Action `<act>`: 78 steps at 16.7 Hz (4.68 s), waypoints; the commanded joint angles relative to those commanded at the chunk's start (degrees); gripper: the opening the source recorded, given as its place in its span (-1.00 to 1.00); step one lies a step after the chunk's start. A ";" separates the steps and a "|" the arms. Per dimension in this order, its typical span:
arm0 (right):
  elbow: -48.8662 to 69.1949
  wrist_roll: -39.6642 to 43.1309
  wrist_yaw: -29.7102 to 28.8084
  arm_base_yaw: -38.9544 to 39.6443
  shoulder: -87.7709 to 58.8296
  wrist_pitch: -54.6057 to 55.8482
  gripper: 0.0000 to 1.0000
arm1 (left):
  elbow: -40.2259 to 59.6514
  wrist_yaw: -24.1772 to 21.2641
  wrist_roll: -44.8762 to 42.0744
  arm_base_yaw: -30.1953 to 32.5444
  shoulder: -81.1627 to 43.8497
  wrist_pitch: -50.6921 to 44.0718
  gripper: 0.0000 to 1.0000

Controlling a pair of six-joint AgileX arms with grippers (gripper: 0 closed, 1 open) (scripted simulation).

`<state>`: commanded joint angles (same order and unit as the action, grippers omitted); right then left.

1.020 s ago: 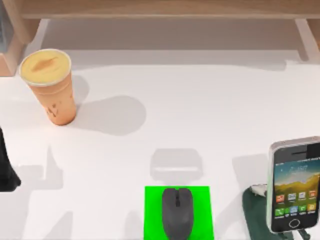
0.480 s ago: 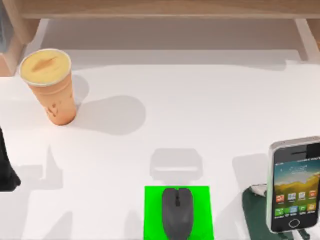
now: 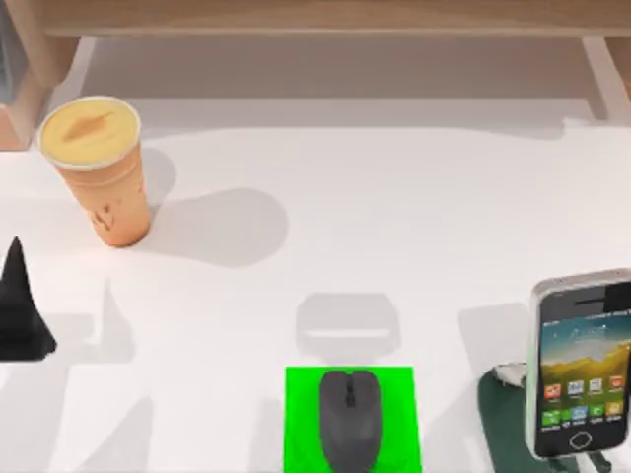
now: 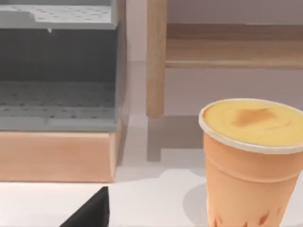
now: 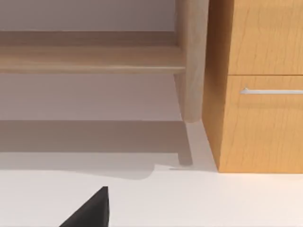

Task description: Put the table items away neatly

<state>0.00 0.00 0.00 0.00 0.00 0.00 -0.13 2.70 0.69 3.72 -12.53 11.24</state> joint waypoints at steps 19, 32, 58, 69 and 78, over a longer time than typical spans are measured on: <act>0.00 0.00 0.00 0.00 0.00 0.00 1.00 | 19.43 8.16 1.84 10.74 -92.18 61.17 1.00; 0.00 0.00 0.00 0.00 0.00 0.00 1.00 | 27.38 7.63 1.42 9.54 -98.53 61.14 1.00; 0.00 0.00 0.00 0.00 0.00 0.00 1.00 | 28.28 7.46 1.38 9.37 -99.28 60.94 -1.00; 0.00 0.00 0.00 0.00 0.00 0.00 1.00 | 28.85 7.46 1.33 9.64 -95.87 57.68 -1.00; 0.00 0.00 0.00 0.00 0.00 0.00 1.00 | 49.85 6.15 6.55 16.95 -89.90 34.27 -1.00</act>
<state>0.00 0.00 0.00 0.00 0.00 0.00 49.72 8.85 7.24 20.68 -102.43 45.51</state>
